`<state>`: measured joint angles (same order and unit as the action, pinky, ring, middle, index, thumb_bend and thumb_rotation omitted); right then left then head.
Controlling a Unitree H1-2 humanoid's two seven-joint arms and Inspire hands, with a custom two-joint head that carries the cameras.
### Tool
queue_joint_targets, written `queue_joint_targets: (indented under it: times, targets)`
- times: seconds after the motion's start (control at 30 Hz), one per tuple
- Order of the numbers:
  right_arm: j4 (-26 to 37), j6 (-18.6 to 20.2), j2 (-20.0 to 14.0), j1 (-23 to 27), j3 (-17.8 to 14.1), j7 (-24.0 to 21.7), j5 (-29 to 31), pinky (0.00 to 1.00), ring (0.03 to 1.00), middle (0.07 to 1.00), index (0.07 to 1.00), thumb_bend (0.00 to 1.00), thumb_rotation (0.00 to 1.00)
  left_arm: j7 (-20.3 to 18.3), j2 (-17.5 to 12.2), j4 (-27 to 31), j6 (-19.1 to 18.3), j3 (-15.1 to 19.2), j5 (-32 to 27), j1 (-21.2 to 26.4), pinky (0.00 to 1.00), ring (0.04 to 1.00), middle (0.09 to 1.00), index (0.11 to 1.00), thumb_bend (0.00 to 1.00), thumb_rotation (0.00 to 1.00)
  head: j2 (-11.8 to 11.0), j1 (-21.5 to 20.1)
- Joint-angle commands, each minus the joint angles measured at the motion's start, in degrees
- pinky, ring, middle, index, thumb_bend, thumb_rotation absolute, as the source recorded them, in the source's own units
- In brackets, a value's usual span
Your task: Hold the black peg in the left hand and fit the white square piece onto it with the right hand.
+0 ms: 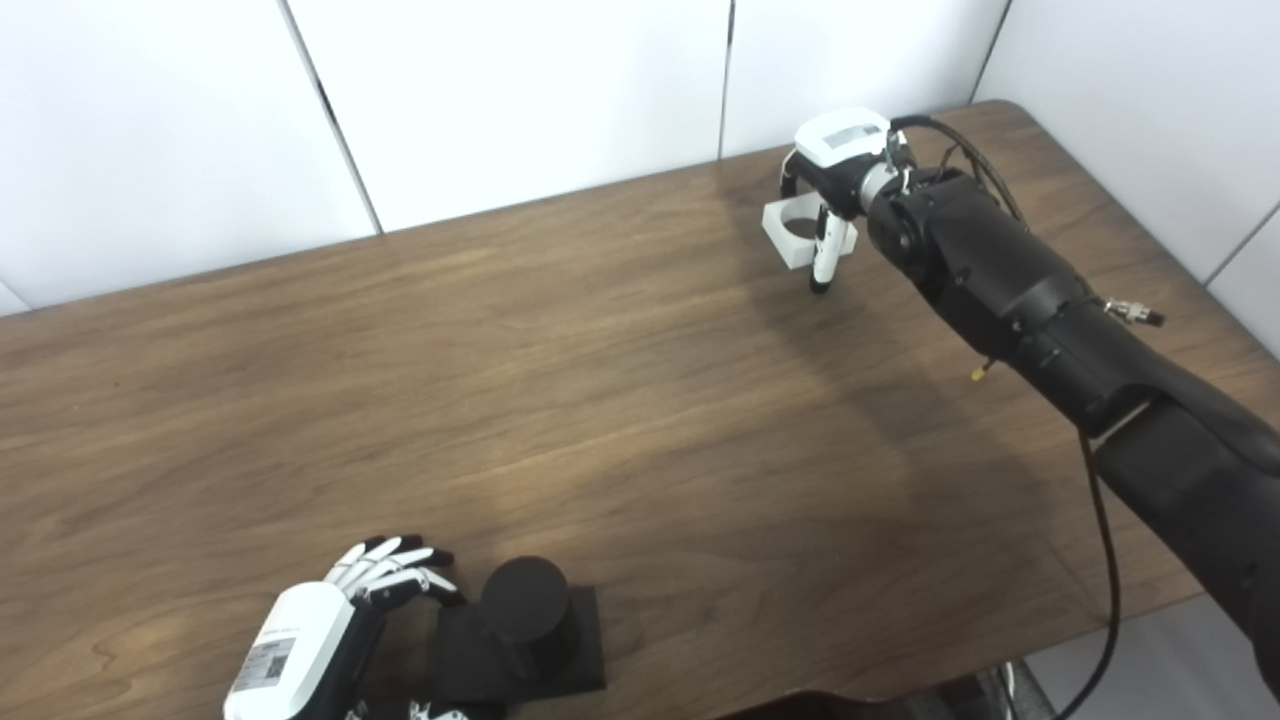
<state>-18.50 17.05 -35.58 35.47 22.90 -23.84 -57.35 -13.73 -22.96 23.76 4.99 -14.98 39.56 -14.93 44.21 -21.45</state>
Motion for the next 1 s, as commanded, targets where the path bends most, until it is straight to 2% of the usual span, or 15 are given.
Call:
queue_joint_targets:
  times: [0.0, 0.07, 0.17, 0.57, 0.67, 0.77, 0.97]
  targets:
    - [-0.40, -1.23, -1.93, 0.97, -0.70, 2.18, -0.04, 0.83, 0.905, 0.844, 0.534, 0.57, 0.14, -1.36, -0.53, 0.50, -0.55, 0.16, 0.07, -0.78, 0.93, 0.876, 0.793, 0.486, 0.52, 0.05, 0.05, -0.01]
    - [-0.21, -2.29, -1.90, 0.42, -1.38, 3.77, 1.11, 0.80, 0.871, 0.799, 0.495, 0.53, 0.13, -1.35, -0.51, 0.54, -0.61, 0.20, 0.13, -0.81, 0.93, 0.875, 0.793, 0.486, 0.52, 0.05, 0.16, 0.27]
    - [0.05, -3.74, -2.17, -0.14, -1.61, 5.33, 1.70, 0.77, 0.840, 0.765, 0.487, 0.52, 0.13, -1.37, -0.50, 0.59, -0.66, 0.26, 0.38, -0.78, 0.92, 0.873, 0.793, 0.486, 0.52, 0.05, 0.26, 0.20]
    - [1.75, -4.92, -2.65, -1.48, -2.05, 5.96, 2.79, 0.76, 0.829, 0.753, 0.485, 0.52, 0.12, -1.23, 0.25, 0.35, -0.81, 0.16, 0.92, -0.41, 0.92, 0.868, 0.790, 0.486, 0.52, 0.05, 0.19, 1.27]
    - [4.99, -4.88, -2.94, -2.39, -2.43, 4.80, 3.36, 0.78, 0.838, 0.759, 0.486, 0.52, 0.12, -1.35, 0.77, 0.26, -1.04, -0.08, 1.45, -0.24, 0.91, 0.868, 0.789, 0.486, 0.52, 0.05, 0.31, 2.64]
    - [11.53, -4.43, -3.53, -4.05, -2.74, 2.03, 3.33, 0.79, 0.843, 0.759, 0.487, 0.52, 0.13, -1.82, 1.46, 0.67, -1.62, -0.37, 2.09, -0.01, 0.91, 0.869, 0.790, 0.486, 0.52, 0.05, 0.45, 4.19]
    - [24.40, -6.18, -5.11, -6.85, -3.39, -3.66, 3.43, 0.78, 0.851, 0.753, 0.487, 0.52, 0.13, -2.70, 2.65, 1.57, -2.89, -1.24, 3.30, 0.48, 0.90, 0.866, 0.787, 0.486, 0.52, 0.05, 1.01, 7.15]
